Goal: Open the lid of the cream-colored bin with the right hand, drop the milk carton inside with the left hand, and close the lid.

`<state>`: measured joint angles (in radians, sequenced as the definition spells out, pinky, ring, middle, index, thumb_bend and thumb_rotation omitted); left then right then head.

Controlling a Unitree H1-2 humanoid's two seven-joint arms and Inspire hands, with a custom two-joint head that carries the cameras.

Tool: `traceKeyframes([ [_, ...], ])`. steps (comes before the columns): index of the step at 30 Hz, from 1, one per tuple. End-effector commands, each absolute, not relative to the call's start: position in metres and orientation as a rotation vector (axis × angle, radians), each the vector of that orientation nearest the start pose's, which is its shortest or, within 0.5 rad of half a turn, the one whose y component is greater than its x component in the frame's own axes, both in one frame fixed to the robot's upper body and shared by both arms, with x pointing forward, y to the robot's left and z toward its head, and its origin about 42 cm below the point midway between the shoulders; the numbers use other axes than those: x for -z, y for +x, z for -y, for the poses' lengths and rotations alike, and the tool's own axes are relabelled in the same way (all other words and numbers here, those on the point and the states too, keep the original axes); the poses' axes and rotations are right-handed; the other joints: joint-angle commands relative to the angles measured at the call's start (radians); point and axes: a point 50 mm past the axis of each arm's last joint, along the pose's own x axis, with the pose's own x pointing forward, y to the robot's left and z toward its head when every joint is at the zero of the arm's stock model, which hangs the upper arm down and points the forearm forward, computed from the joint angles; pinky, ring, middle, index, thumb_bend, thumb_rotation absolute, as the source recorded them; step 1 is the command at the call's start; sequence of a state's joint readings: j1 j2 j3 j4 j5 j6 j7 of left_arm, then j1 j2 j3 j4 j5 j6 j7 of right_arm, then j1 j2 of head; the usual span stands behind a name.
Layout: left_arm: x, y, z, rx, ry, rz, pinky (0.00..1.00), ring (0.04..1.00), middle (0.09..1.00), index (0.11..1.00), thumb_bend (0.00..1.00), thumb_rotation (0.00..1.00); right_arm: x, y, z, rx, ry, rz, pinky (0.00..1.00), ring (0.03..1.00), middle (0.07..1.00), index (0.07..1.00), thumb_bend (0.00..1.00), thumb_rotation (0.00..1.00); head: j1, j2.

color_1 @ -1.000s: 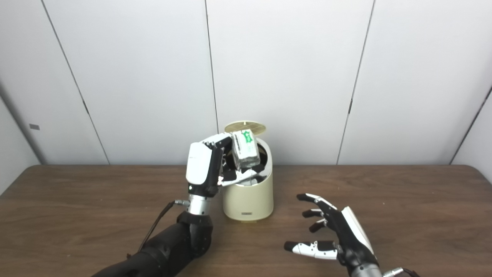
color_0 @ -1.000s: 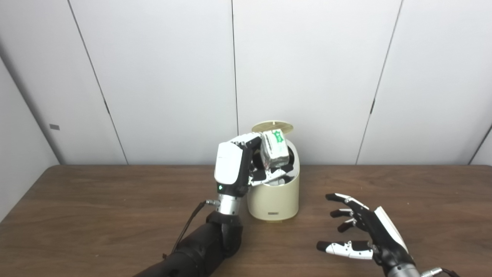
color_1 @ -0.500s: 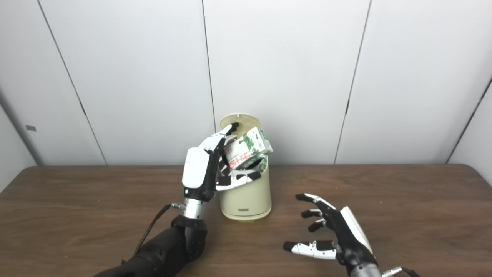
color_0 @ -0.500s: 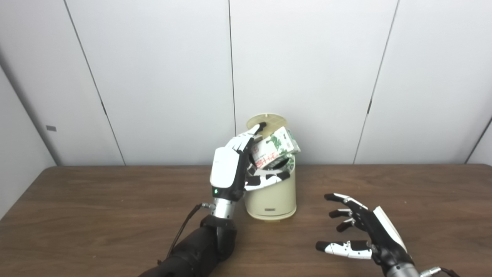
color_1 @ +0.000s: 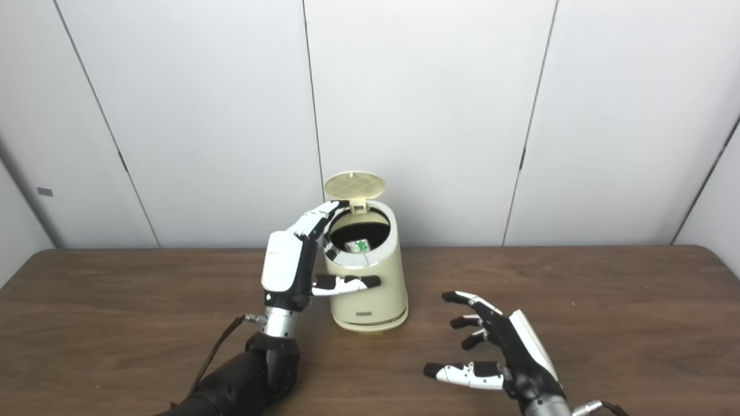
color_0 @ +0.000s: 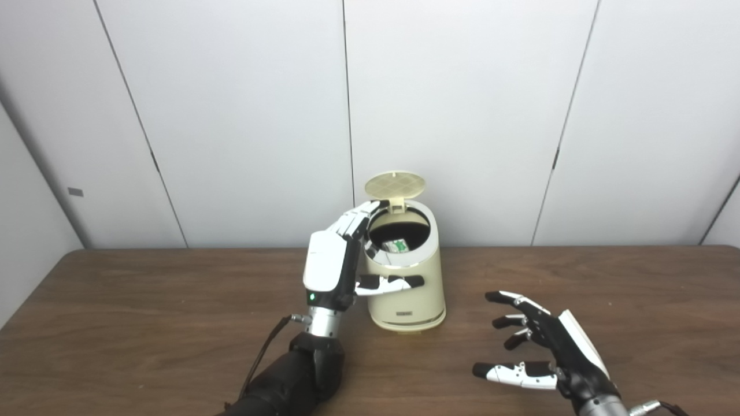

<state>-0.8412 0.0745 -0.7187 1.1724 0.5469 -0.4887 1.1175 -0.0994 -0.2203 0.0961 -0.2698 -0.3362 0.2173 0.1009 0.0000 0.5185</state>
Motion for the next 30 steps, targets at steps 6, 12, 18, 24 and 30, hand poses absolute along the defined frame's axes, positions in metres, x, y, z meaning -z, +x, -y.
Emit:
traceKeyframes([
  [6,-0.127,0.458,-0.132,-0.115,0.781,0.707,0.63,0.747,0.798,0.815,0.77,0.2,-0.202,0.311,0.235,-0.118,-0.56,0.246,0.53,0.706,0.85,0.775,0.63,0.16,0.01,0.003],
  [12,-0.135,0.452,-0.133,-0.107,0.673,0.697,0.62,0.729,0.768,0.781,0.74,0.18,-0.199,0.315,0.236,-0.128,-0.565,0.249,0.53,0.708,0.847,0.775,0.63,0.17,0.014,-0.003],
  [18,-0.141,0.444,-0.131,-0.069,0.616,0.712,0.63,0.725,0.763,0.764,0.74,0.16,-0.2,0.318,0.236,-0.134,-0.551,0.264,0.53,0.701,0.846,0.77,0.63,0.16,0.016,-0.011],
  [24,-0.151,0.439,-0.122,0.011,0.526,0.688,0.62,0.715,0.772,0.774,0.73,0.13,-0.201,0.318,0.235,-0.137,-0.551,0.257,0.52,0.702,0.859,0.783,0.63,0.16,0.018,-0.013],
  [30,-0.174,0.436,-0.118,0.063,0.467,0.741,0.6,0.709,0.768,0.765,0.73,0.11,-0.201,0.32,0.232,-0.135,-0.564,0.262,0.52,0.701,0.856,0.782,0.62,0.16,0.021,-0.015],
])
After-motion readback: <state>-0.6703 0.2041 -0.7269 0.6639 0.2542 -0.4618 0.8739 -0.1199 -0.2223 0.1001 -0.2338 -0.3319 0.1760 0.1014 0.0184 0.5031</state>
